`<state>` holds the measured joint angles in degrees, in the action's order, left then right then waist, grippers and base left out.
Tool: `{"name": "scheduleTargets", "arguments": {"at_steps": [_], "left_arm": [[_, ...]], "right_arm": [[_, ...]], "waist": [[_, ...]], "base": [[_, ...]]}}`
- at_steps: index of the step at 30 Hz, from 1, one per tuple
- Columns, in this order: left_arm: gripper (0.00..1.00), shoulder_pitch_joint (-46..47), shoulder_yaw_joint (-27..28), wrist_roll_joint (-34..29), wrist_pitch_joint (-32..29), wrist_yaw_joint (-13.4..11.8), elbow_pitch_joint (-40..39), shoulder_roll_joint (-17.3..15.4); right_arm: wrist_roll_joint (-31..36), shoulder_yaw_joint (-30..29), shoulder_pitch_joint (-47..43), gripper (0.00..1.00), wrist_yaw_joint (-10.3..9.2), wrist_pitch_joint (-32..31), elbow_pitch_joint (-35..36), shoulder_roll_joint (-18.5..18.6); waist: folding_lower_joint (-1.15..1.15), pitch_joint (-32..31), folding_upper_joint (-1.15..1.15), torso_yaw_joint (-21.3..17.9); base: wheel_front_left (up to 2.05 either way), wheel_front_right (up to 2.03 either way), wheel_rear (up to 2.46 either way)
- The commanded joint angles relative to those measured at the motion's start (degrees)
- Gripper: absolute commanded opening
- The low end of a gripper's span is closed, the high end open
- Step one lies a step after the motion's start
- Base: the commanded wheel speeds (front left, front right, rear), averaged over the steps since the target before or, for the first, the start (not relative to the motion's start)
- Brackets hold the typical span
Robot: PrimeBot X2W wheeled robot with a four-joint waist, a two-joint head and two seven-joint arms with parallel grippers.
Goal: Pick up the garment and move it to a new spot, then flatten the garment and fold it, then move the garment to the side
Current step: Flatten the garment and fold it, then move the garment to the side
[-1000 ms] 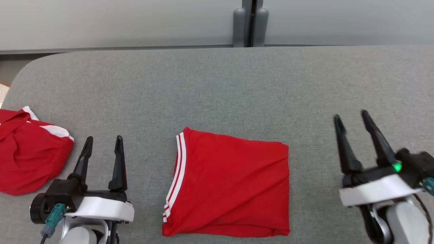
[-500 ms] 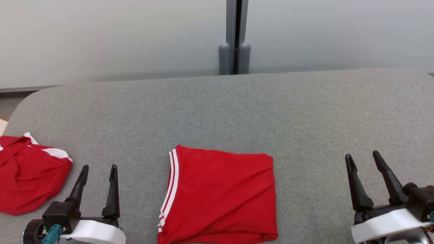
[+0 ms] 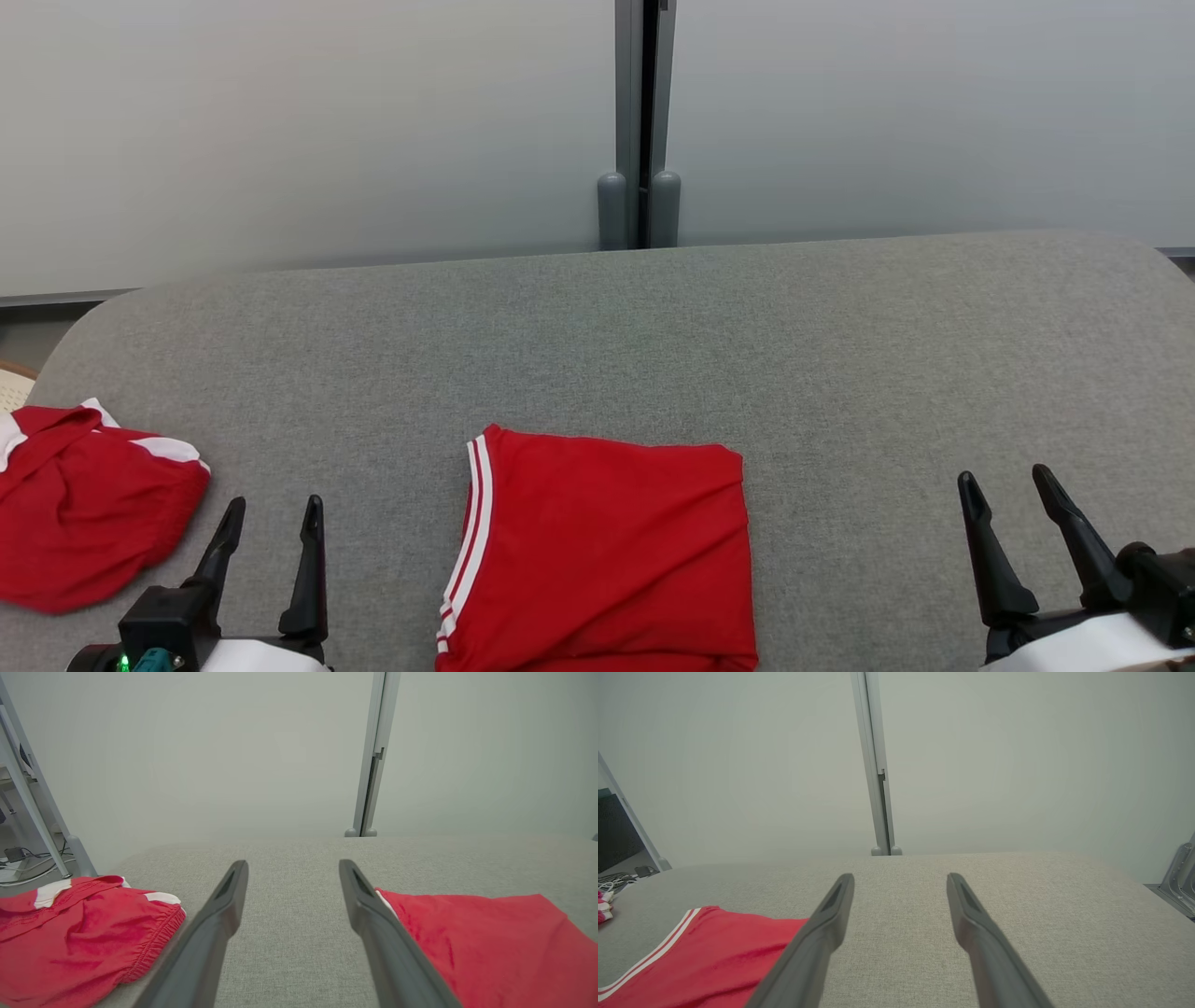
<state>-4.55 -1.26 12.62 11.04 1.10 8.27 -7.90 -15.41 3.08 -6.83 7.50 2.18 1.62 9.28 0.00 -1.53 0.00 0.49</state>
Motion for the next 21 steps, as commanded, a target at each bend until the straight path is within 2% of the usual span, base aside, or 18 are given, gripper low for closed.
{"name": "scheduleTargets", "arguments": {"at_steps": [1,21], "left_arm": [[1.00,-0.46,-0.04,0.25,-0.24,-0.32,-0.40,-0.26],[1.00,0.41,-1.09,0.91,-0.56,-1.26,-1.67,-0.30]], "right_arm": [[0.46,-0.21,-0.50,1.00,-0.02,-0.27,0.68,-0.02],[0.81,-1.25,-0.54,1.00,-0.02,-1.51,1.67,-0.32]], "waist": [[0.00,0.05,0.00,0.04],[0.00,0.64,0.00,0.53]], "base": [[0.00,0.00,0.00],[0.00,0.00,0.00]]}}
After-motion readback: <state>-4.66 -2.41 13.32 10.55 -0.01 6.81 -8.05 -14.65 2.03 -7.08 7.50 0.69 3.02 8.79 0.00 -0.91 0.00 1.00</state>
